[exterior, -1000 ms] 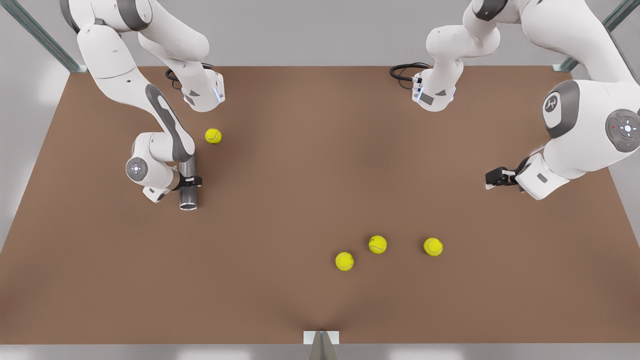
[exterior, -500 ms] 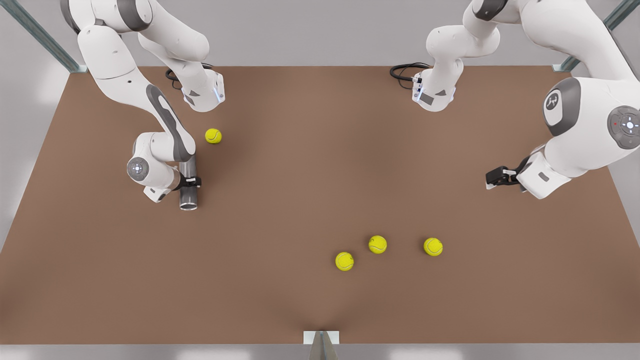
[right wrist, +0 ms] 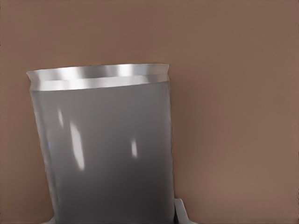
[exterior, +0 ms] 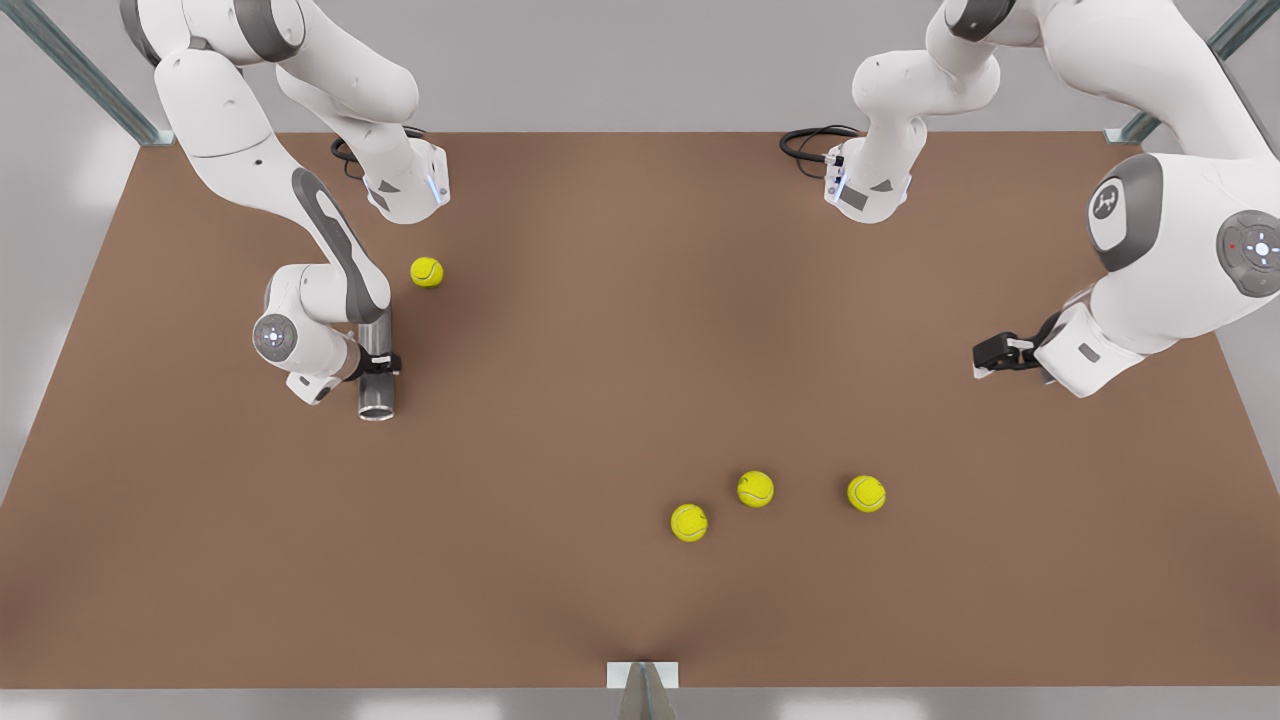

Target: Put the tennis tube upright

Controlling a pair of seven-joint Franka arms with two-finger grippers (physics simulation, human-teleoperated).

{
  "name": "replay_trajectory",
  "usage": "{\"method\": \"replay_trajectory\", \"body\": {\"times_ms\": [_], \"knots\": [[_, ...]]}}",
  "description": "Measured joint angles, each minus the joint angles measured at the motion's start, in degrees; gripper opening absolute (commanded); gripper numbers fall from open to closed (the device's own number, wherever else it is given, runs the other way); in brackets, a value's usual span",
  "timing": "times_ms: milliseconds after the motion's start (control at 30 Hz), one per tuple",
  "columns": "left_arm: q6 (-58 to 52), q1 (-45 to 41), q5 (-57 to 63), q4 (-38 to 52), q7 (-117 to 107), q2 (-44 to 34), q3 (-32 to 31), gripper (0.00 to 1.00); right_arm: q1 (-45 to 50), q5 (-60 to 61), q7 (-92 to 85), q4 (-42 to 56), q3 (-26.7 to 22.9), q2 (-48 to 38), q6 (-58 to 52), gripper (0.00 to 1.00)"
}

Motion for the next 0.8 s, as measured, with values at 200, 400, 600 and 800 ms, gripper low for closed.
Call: {"method": "replay_trajectory", "body": {"times_ms": [200, 400, 600, 800], "knots": [[0.0, 0.0, 0.0, 0.0, 0.0, -0.1, 0.0, 1.00, 0.0, -0.1, -0.4, -0.3, 0.2, -3.5, -2.9, 0.75], [-0.4, -0.1, 0.0, 0.0, -0.1, -0.1, -0.2, 1.00, 0.8, -0.5, -0.7, 0.3, 1.6, -11.4, -9.7, 0.75], [-0.4, 0.6, 0.1, 0.1, 0.6, 0.0, 0.1, 1.00, 2.7, -0.3, -1.4, 11.0, 7.4, -10.6, -16.5, 0.75], [-0.4, 0.6, 0.0, 0.1, -0.1, -0.1, -0.2, 1.00, 12.4, -0.5, -1.5, 23.3, 6.7, -4.1, -19.3, 0.75]]}}
